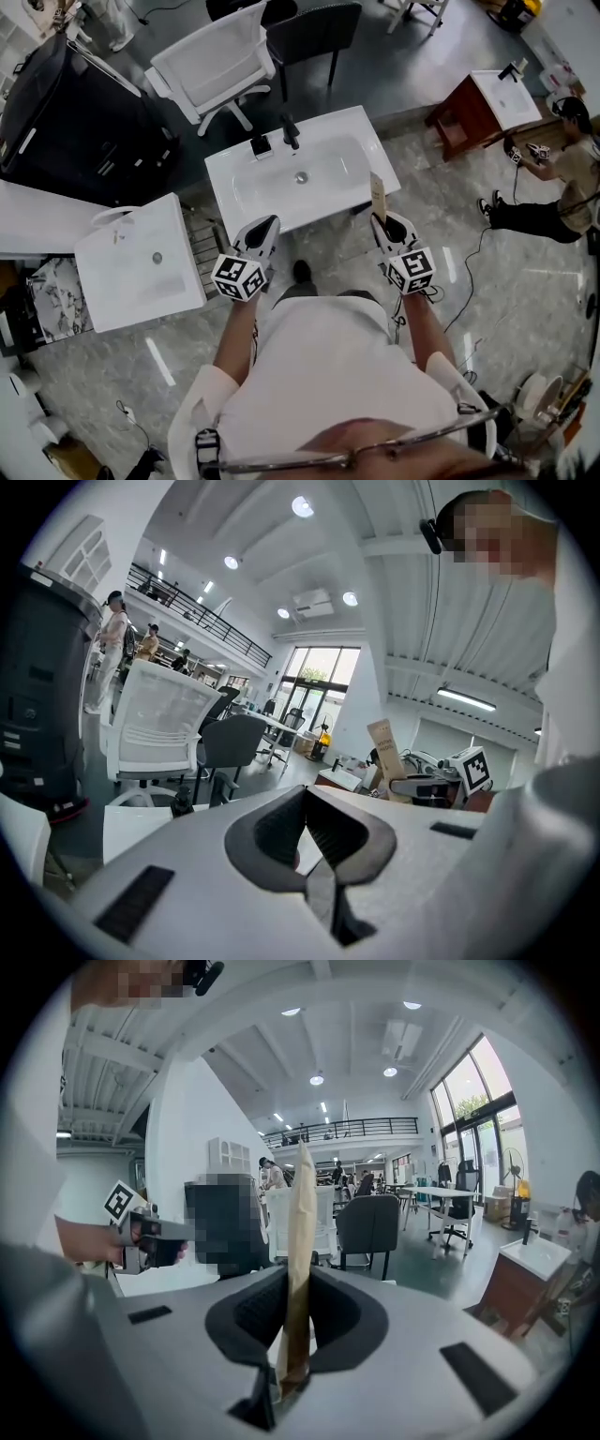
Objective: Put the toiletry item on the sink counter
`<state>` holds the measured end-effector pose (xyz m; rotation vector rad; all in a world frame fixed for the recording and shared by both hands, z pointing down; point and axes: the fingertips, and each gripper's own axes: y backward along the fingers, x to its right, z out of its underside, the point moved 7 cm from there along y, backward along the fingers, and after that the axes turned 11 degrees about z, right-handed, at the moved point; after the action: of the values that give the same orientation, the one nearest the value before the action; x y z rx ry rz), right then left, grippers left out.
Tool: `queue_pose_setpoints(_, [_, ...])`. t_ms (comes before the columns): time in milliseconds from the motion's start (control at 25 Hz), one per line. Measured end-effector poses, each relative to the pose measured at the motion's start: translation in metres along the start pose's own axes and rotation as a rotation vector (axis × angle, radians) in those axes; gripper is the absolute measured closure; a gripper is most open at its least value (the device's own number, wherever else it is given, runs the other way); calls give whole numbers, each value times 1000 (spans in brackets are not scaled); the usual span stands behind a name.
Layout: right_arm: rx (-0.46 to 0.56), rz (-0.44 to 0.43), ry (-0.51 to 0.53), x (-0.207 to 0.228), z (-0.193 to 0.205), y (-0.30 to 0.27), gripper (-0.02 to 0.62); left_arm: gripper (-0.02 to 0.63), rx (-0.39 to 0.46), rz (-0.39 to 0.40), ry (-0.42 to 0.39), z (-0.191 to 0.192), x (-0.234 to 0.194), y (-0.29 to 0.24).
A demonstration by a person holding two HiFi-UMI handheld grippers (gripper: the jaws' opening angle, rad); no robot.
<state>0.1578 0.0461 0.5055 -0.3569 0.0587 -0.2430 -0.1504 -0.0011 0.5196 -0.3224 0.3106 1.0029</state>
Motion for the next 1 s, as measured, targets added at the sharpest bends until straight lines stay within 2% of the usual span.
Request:
queue_pose_setpoints(240, [-9, 34, 43, 0, -11, -19, 549, 601, -10, 31, 5, -7, -23, -8])
queue_pose_setpoints(520, [-43, 48, 49, 11, -14, -29, 549, 601, -15, 34, 27, -7, -27, -18])
queue_pose_setpoints(760, [-70, -6, 83, 27, -18, -54, 549, 601, -6, -8, 31, -13, -36, -33])
queue_pose_setpoints(1000, [-85, -88, 145, 52, -24, -91, 549, 601, 17, -87, 44, -17, -40, -56])
